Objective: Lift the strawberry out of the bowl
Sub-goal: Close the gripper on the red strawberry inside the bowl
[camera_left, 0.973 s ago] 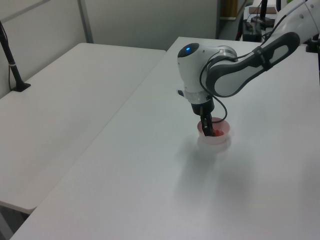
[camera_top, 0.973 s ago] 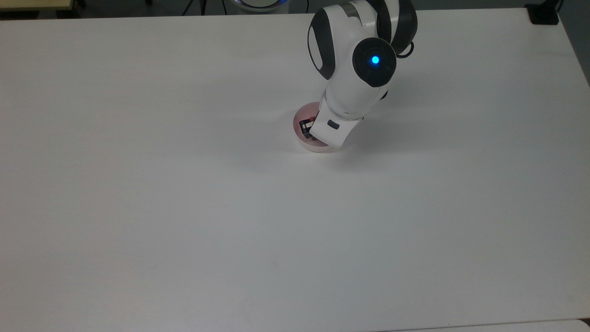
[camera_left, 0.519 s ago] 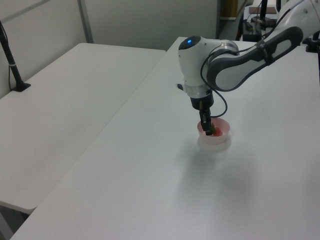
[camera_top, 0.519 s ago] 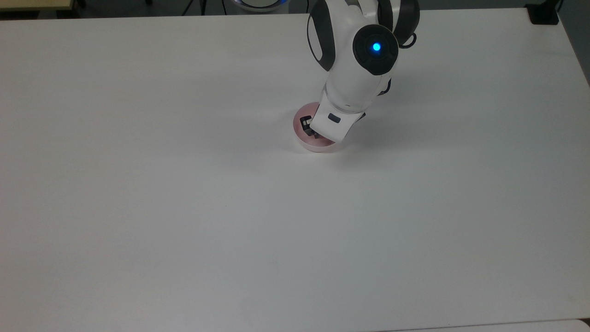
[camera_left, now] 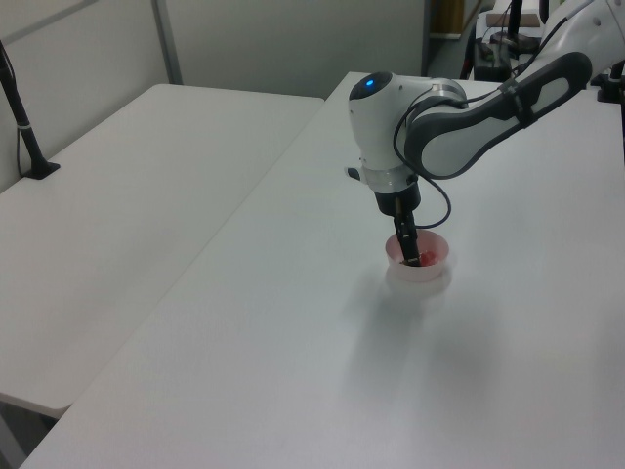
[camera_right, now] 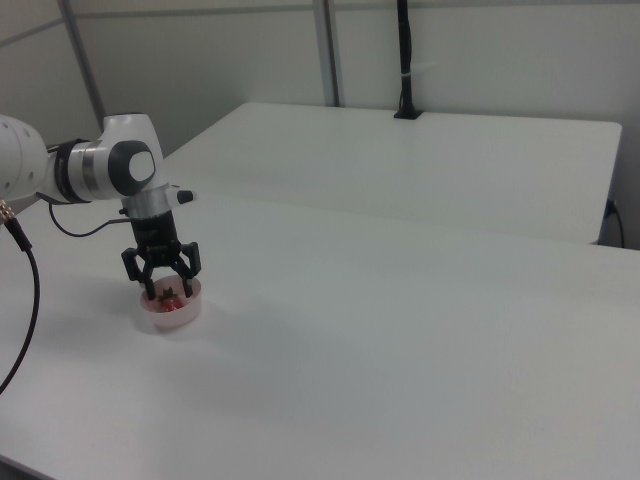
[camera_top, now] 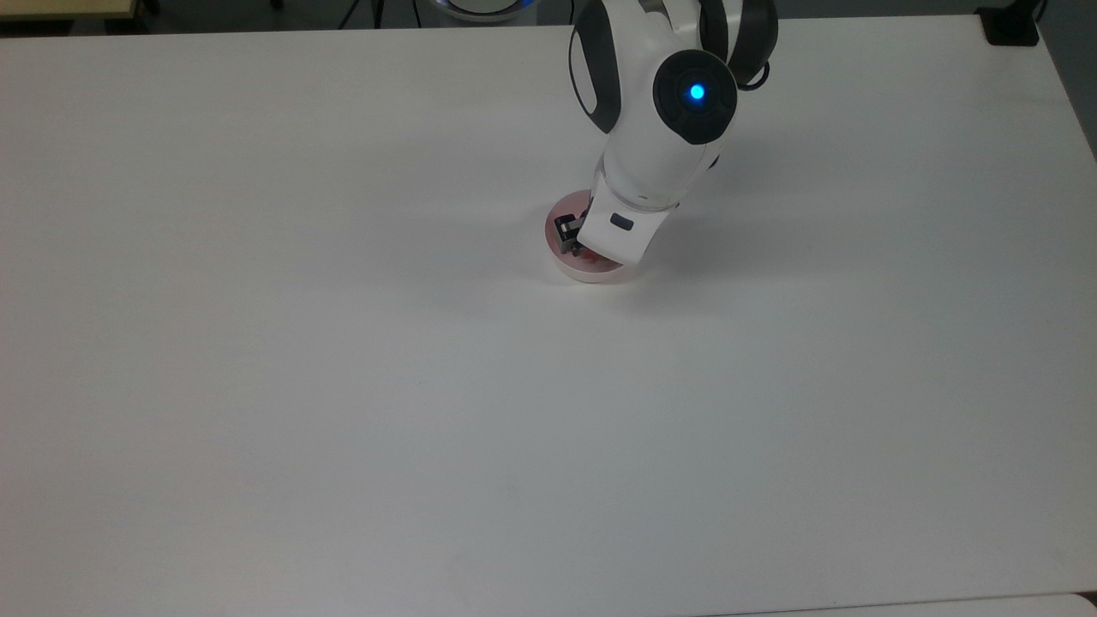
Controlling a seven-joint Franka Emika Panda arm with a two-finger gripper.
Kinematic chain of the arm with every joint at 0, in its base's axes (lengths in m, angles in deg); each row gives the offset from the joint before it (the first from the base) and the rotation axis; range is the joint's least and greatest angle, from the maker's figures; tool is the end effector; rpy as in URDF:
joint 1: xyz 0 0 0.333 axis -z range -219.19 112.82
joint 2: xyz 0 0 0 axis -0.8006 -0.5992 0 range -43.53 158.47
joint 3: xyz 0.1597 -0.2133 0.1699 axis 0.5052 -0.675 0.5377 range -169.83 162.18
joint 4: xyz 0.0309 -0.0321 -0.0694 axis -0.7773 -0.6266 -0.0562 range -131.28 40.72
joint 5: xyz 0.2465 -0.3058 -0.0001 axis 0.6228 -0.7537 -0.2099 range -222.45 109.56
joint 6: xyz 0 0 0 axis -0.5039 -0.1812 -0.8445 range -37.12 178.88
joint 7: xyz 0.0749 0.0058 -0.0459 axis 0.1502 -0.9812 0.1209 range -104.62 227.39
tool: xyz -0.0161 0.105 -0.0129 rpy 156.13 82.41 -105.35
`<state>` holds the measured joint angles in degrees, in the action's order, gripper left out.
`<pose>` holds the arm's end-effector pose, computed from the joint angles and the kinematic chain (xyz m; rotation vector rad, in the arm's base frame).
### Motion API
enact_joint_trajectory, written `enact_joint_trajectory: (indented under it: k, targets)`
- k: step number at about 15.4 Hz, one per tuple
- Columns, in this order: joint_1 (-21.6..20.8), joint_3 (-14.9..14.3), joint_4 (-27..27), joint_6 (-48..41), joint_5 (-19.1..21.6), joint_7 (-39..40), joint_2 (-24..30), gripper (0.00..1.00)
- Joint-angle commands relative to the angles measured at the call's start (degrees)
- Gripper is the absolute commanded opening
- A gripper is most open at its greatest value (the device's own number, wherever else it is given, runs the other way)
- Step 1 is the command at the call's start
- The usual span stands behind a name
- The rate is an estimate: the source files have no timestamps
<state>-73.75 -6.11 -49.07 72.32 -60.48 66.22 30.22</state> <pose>0.6201 0.2023 0.3256 2.9461 0.6519 -0.3160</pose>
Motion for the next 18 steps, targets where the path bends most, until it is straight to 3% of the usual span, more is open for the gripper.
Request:
enact_joint_trajectory:
  k: [1,3,4,8,12,18]
  targets:
    - [-0.3,-0.5,-1.5,-3.7,0.1,9.9,1.8,1.0]
    - [-0.4,-0.5,-1.5,-4.1,0.0,12.7,1.8,1.0]
    - [-0.4,-0.5,-1.5,-4.1,0.0,12.8,1.8,0.95]
    - [-0.4,-0.5,-1.6,-3.6,-0.8,13.0,1.4,0.6]
    - [-0.4,-0.5,-1.6,-3.1,-1.0,13.2,1.1,0.33]
    - [-0.3,-0.5,-0.9,-3.3,-0.5,12.5,1.7,0.3]
